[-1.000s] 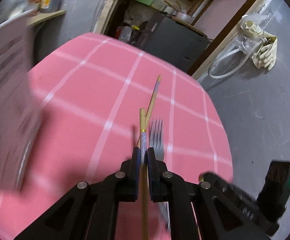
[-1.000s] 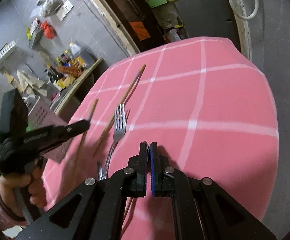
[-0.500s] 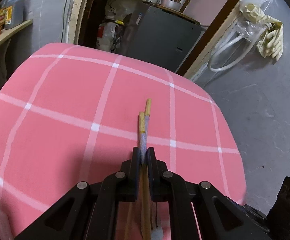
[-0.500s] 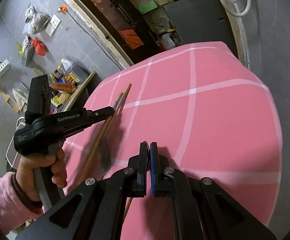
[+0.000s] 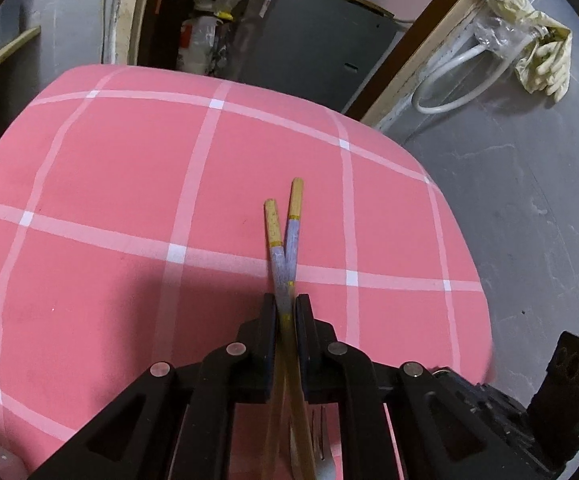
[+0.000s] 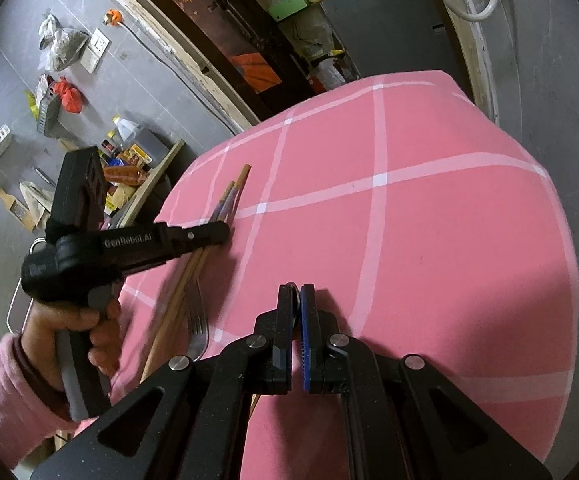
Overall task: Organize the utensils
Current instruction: 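Grasp the second wooden chopstick with the left tool beside the first, then carry the chopsticks and gold spoon up to the white holder with both tools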
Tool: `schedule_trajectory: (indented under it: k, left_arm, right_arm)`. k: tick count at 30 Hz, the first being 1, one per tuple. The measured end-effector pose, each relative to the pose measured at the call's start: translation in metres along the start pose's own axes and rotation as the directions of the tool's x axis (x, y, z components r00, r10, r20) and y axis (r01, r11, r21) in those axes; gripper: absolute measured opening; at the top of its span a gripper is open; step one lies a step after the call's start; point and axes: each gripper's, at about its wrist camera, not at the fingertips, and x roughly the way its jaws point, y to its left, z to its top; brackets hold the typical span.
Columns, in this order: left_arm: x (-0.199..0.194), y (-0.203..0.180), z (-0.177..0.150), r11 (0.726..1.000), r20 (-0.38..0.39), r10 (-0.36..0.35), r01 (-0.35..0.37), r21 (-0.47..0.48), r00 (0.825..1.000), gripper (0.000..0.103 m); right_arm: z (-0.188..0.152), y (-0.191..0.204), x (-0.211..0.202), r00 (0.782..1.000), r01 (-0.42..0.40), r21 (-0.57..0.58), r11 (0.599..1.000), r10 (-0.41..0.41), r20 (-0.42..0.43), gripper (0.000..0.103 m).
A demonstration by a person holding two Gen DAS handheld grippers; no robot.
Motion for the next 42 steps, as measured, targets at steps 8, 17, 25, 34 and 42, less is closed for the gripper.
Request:
schedule_trajectory:
  k: [8,17,25,34,42]
  left_arm:
    - [-0.011,-0.001,0.006,1.0,-0.026,-0.012,0.012,-0.005,1.0,0.007]
    - [-0.085,-0.013,-0.017,0.995,0.123,-0.094,0.088,0.056,0.988,0.007]
    - [-0.186,-0.009,-0.02,0.986,0.301,-0.165,0.147,0.081,0.939,0.007]
    - [-0.303,0.039,-0.014,0.992,0.516,-0.121,0.088,0.087,0.848,0.007]
    - [-0.346,0.108,-0.027,0.993,0.677,-0.106,0.112,0.035,0.728,0.007]
  right_arm:
    - [0.0,0.015,-0.02,1.0,0.008,-0.023,1.0,-0.007,0.028,0.003]
    - [0.004,0.052,-0.075,0.987,0.053,-0.039,0.998,-0.046,0.153,0.003]
    - [0.021,0.117,-0.12,0.951,0.061,-0.09,0.994,-0.03,0.309,0.003]
    - [0.045,0.228,-0.108,0.902,-0.043,-0.245,0.969,0.143,0.408,0.003]
    - [0.021,0.3,-0.073,0.862,-0.032,-0.339,0.94,0.198,0.467,0.003]
